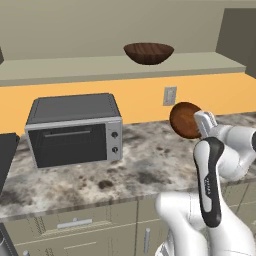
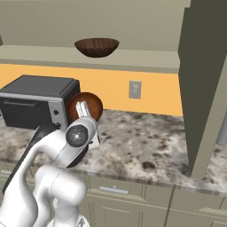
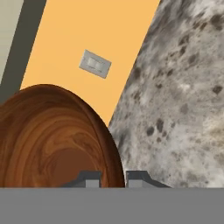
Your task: Pick up the bowls on the counter and stack them on top of one another in the open cabinet. Place the smaller bowl on top of the larger bowl.
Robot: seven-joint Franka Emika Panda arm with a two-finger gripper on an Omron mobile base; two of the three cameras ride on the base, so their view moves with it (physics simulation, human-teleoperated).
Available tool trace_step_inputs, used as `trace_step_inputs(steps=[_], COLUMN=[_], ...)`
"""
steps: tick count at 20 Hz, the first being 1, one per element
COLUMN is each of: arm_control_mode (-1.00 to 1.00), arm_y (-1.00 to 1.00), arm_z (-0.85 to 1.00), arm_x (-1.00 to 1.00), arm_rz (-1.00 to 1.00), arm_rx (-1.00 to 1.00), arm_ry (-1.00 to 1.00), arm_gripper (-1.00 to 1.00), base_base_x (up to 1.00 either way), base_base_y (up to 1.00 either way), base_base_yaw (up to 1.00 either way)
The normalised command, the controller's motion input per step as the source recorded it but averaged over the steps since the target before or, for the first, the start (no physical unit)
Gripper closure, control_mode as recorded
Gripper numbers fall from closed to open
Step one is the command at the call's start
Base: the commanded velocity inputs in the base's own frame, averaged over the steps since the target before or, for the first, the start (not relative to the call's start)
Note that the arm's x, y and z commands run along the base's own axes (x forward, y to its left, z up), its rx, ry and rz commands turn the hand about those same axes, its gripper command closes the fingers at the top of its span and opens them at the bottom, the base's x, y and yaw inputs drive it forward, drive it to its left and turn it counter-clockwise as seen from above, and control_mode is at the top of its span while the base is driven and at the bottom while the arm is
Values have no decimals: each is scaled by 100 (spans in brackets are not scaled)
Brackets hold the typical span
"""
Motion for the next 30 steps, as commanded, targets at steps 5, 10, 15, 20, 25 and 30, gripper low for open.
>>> trace_step_inputs(steps=[5, 10, 15, 20, 25, 30], arm_control_mode=[-100, -100, -100, -100, -100, -100], arm_y=[-4, 0, 0, 0, 0, -3], arm_z=[44, 56, 58, 58, 59, 57], arm_x=[-40, -30, -23, -17, -7, -3], arm_rz=[0, 0, 0, 0, 0, 0], arm_rx=[1, 0, -1, -3, -4, -4], arm_ry=[4, 3, 2, 3, 3, 5], arm_gripper=[100, 100, 100, 100, 100, 100], base_base_x=[0, 0, 0, 0, 0, 0], base_base_y=[0, 0, 0, 0, 0, 0], base_base_yaw=[0, 0, 0, 0, 0, 0])
